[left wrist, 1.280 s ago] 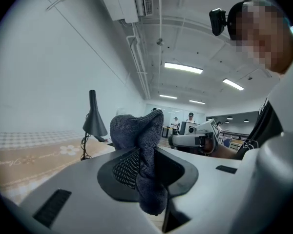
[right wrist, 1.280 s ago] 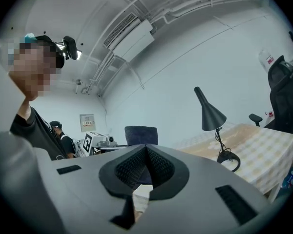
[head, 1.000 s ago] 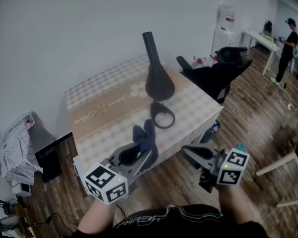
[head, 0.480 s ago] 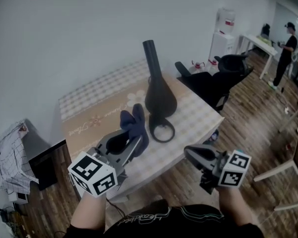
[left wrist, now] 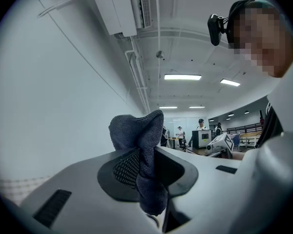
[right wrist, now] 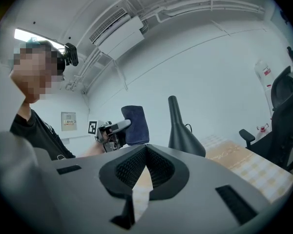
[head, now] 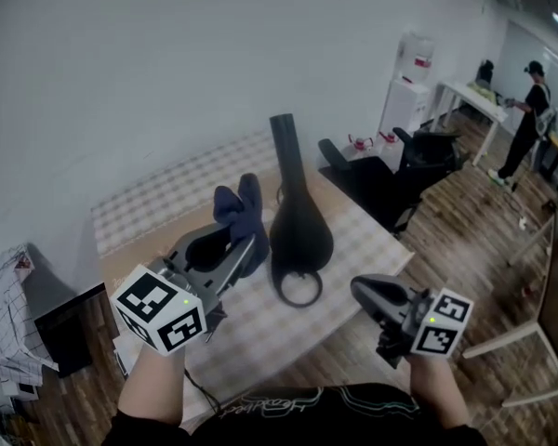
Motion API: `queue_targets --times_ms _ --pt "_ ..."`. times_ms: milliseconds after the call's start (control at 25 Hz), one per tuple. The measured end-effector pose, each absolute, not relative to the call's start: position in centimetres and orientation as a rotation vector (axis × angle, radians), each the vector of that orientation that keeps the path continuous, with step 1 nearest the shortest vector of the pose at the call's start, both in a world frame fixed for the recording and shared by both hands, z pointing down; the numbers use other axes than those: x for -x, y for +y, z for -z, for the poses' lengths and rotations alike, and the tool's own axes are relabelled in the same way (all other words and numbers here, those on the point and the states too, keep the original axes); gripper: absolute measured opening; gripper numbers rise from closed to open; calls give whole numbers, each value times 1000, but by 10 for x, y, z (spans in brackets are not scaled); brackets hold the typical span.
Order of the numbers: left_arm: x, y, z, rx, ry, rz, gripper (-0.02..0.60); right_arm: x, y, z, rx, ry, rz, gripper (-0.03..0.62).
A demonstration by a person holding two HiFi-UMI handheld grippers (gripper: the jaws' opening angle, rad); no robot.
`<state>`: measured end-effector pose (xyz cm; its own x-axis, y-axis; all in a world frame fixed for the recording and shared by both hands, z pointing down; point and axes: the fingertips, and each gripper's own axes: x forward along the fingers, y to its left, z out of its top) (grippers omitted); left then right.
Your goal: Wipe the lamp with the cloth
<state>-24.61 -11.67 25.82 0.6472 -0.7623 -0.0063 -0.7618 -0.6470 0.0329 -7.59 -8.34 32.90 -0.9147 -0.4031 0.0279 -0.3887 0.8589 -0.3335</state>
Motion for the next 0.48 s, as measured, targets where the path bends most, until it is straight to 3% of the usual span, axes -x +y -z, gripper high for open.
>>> queue_targets --times_ms 480 --pt "256 -203 -224 -2928 -1290 72 72 67 -119 -330 754 2998 540 11"
